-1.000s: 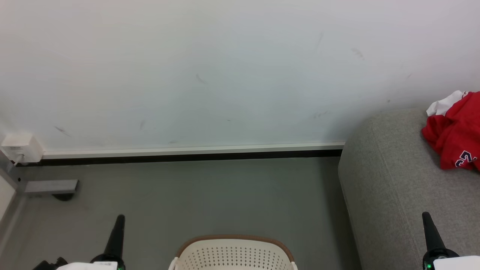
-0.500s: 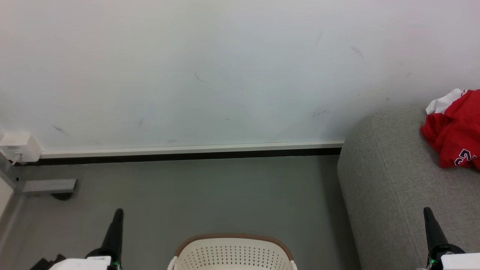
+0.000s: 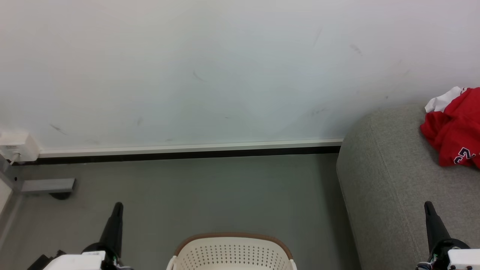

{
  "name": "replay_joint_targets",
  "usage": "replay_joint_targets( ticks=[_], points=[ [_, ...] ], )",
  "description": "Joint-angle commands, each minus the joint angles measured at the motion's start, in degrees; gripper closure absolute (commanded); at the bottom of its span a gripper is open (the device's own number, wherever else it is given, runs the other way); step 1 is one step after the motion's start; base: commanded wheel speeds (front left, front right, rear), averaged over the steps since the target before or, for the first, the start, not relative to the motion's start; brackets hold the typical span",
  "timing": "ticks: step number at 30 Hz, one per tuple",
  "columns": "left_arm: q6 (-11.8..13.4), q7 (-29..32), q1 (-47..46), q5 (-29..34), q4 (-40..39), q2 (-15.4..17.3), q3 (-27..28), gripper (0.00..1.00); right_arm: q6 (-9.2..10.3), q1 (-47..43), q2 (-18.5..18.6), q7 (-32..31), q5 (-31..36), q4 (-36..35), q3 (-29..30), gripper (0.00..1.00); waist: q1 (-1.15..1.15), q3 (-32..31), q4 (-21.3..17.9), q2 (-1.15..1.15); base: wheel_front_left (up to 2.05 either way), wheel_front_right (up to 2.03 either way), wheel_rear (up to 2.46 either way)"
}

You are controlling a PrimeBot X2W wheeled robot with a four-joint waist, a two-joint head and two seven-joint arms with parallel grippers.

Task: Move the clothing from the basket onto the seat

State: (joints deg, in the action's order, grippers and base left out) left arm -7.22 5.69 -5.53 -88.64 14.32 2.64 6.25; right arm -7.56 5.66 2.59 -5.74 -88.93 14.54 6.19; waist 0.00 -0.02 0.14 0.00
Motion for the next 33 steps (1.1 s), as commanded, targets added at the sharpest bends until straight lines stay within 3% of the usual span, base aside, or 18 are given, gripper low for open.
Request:
replay_joint_targets(
  ticks=[1,8,33],
  points=[
    [-0.37,0.38,-0.59,-1.60,-0.30,0.40,0.29,1.00,0.13,0.54,0.52,-0.33,-1.01,-0.51,0.31,1.00,0.00,0.03,-0.02,0.00,0.00,0.00,0.00],
    [-0.45,1.05,-1.03,-4.24,-0.38,0.42,0.45,1.00,0.14,0.94,0.52,-0.98,-3.72,-0.75,0.53,1.00,0.00,0.19,-0.13,0.00,0.00,0.00,0.00],
    [-0.45,1.07,-0.98,-4.13,-0.37,0.41,0.41,1.00,0.13,0.93,0.51,-0.99,-3.53,-0.70,0.49,1.00,0.00,0.20,-0.14,0.00,0.00,0.00,0.00]
  ],
)
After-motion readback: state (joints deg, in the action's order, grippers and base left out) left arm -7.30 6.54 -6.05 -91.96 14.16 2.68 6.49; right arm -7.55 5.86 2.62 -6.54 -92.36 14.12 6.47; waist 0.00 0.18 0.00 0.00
